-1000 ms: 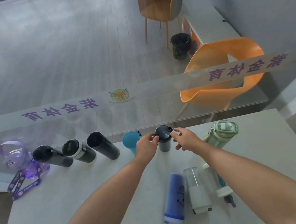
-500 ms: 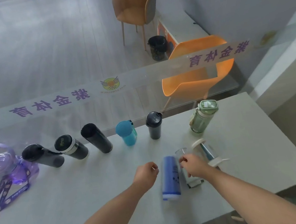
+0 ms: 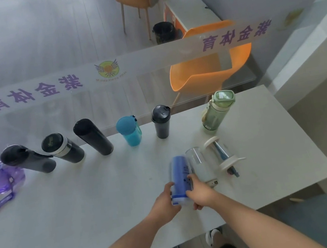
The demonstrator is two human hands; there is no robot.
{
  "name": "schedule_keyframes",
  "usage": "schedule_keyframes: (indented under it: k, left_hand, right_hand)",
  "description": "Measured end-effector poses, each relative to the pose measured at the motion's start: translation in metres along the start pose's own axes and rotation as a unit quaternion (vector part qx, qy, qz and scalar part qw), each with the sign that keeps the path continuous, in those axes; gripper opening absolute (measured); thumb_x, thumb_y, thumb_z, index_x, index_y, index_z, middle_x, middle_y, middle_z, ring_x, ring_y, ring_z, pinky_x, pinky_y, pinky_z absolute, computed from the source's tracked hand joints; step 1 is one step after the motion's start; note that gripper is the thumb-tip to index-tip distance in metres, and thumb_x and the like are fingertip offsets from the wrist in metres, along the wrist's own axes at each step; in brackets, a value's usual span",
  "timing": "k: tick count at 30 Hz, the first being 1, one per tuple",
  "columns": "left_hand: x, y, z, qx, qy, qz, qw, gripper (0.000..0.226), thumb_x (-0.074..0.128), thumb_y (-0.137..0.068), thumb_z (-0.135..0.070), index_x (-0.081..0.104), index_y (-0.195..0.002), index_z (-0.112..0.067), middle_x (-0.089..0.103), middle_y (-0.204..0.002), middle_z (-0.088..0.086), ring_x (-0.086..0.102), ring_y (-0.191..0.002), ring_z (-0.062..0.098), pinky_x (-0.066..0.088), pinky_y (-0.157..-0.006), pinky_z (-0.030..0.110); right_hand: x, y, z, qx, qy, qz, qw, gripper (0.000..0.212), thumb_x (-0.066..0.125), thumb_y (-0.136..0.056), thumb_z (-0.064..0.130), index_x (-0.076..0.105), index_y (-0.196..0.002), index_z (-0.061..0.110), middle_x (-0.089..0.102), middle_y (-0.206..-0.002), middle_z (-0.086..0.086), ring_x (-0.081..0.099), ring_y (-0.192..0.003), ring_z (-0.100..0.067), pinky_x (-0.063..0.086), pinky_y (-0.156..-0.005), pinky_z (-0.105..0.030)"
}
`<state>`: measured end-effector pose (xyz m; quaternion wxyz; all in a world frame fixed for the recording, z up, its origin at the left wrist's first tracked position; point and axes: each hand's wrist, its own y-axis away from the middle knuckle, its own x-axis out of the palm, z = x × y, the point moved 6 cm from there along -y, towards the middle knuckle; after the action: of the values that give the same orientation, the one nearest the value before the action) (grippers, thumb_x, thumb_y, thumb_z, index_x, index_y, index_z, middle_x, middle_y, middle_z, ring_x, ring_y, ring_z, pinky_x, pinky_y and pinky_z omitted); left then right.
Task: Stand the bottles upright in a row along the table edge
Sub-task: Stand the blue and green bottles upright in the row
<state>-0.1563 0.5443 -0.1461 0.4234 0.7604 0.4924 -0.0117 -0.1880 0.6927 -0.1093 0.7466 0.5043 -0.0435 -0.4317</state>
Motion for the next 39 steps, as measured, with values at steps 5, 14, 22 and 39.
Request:
schedule_keyframes:
  k: [5, 14, 22, 39]
  left_hand:
    - [-0.011, -0.005, -0.017, 0.029, 0.066, -0.076, 0.995, 0.065, 0.075, -0.075, -0.036, 0.042, -0.13, -0.042, 0.052, -0.112, 0.005, 0.063, -0.096, 0.013, 0.057, -0.084, 0.031]
    - [-0.061, -0.011, -0.123, 0.089, 0.022, -0.235, 0.968, 0.069, 0.077, -0.073, -0.055, 0.044, -0.131, -0.039, 0.042, -0.129, -0.006, 0.052, -0.11, 0.012, 0.049, -0.093, 0.022]
    - [-0.071, -0.051, -0.179, 0.101, -0.202, -0.223, 0.948, 0.077, 0.068, -0.086, -0.018, 0.025, -0.145, -0.04, 0.019, -0.153, 0.004, 0.035, -0.13, 0.035, 0.044, -0.107, 0.041]
    - [-0.113, -0.133, -0.256, 0.078, -0.308, -0.202, 0.926, 0.078, 0.069, -0.081, -0.032, 0.025, -0.145, -0.039, 0.036, -0.141, 0.008, 0.049, -0.112, 0.037, 0.053, -0.083, 0.046]
  right_hand:
    - [-0.021, -0.004, 0.009, 0.005, -0.079, -0.019, 0.997, 0.046, 0.048, -0.095, 0.022, 0.033, -0.139, 0.027, 0.063, -0.098, -0.01, 0.059, -0.051, -0.021, 0.051, -0.051, -0.03]
    - [-0.099, 0.001, 0.053, -0.033, -0.212, -0.01, 0.977, 0.032, 0.044, -0.095, 0.029, 0.052, -0.126, 0.027, 0.066, -0.087, -0.012, 0.055, -0.043, -0.017, 0.041, -0.046, -0.023]
    - [-0.169, 0.02, 0.076, -0.133, -0.161, -0.061, 0.976, 0.03, 0.045, -0.093, 0.012, 0.064, -0.115, 0.016, 0.07, -0.103, -0.013, 0.059, -0.059, -0.021, 0.046, -0.054, -0.028]
    - [-0.315, -0.046, 0.089, -0.286, 0.191, -0.166, 0.924, 0.073, 0.078, -0.073, 0.035, 0.04, -0.135, 0.042, 0.054, -0.115, -0.004, 0.059, -0.104, -0.025, 0.047, -0.086, -0.032]
